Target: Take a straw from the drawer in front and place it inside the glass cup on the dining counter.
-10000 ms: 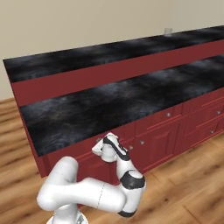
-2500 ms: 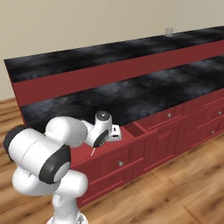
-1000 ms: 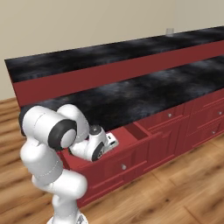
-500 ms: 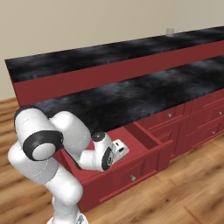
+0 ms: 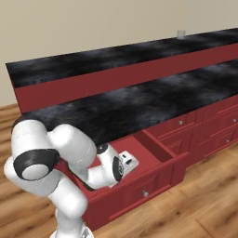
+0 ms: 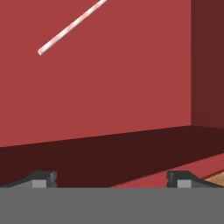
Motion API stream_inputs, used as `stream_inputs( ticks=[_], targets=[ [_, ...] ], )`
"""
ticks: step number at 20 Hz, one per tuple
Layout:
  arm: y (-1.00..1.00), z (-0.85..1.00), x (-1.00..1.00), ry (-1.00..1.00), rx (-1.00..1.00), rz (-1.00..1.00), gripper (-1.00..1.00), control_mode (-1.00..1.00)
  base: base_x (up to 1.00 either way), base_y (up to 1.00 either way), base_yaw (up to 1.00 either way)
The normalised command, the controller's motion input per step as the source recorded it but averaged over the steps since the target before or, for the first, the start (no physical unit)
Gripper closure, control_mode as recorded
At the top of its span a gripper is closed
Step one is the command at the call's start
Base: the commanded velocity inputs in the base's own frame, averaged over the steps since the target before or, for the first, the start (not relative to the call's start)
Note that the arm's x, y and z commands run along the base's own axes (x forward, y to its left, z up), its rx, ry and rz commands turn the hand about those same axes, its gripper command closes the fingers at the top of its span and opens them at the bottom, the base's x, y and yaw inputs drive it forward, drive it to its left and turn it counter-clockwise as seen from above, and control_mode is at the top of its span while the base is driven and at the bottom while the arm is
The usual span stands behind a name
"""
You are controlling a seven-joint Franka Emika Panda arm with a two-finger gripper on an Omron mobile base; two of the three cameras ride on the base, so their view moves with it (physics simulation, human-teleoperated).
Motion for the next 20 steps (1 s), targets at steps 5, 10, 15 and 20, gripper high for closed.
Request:
stream_inputs(
  ticks=[5, 10, 15, 20],
  targets=[
    [-0.08, 0.69, -0.32, 0.0, 0.18, 0.0, -1.0, -1.0, 0.0, 0.0, 0.0],
    [0.1, 1.0, -0.02, 0.08, 0.44, 0.0, -1.0, -1.0, 0.0, 0.0, 0.0],
    [0.39, 0.93, 0.11, 0.19, 0.51, 0.0, -1.0, -1.0, 0.0, 0.0, 0.0],
    [0.66, 0.8, 0.41, 0.22, 0.53, 0.0, -1.0, -1.0, 0.0, 0.0, 0.0]
  ],
)
